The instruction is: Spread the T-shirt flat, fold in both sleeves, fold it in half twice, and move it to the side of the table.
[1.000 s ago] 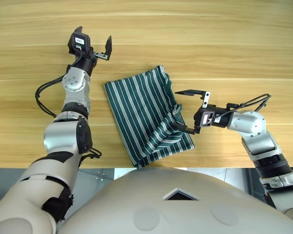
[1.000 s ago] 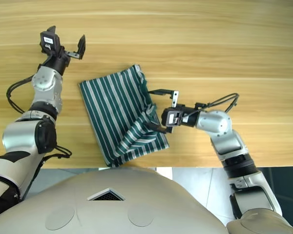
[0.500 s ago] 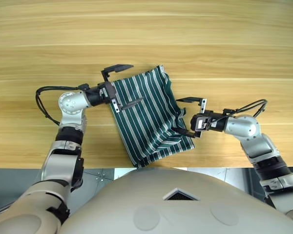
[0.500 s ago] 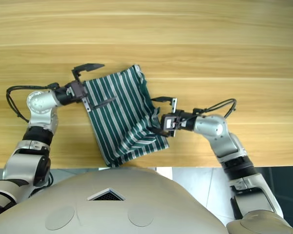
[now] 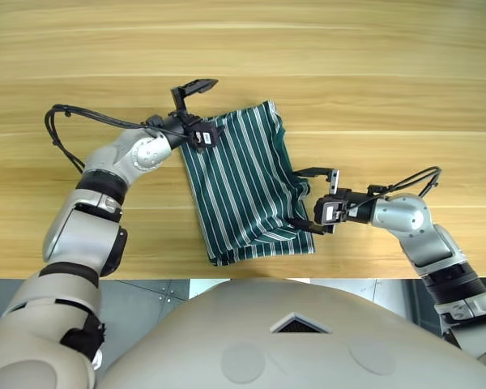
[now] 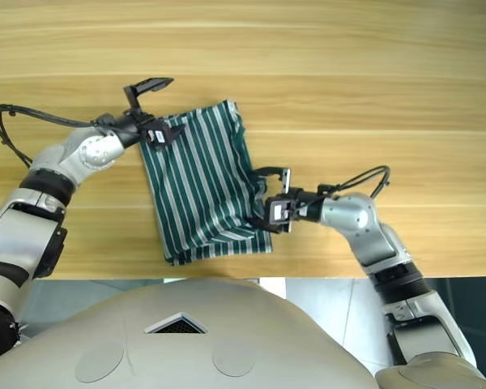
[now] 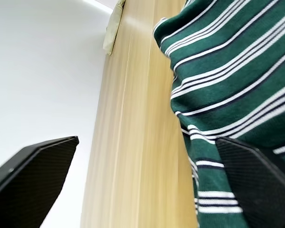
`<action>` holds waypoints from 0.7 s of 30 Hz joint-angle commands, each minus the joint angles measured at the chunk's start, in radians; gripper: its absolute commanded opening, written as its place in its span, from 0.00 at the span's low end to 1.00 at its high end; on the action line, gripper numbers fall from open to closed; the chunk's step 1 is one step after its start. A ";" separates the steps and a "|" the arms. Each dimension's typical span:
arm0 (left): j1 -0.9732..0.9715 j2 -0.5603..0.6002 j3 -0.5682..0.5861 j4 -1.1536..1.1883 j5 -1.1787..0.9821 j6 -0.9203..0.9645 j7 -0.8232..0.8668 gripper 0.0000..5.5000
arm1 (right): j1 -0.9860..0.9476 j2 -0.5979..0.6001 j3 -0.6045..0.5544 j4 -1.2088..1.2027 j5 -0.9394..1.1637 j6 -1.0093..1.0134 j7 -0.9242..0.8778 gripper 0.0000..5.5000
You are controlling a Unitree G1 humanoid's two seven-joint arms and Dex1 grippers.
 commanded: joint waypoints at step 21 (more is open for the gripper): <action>0.033 -0.027 -0.216 0.188 0.047 0.077 0.116 0.97 | 0.278 -0.240 -0.018 -0.246 0.066 0.027 0.092 0.98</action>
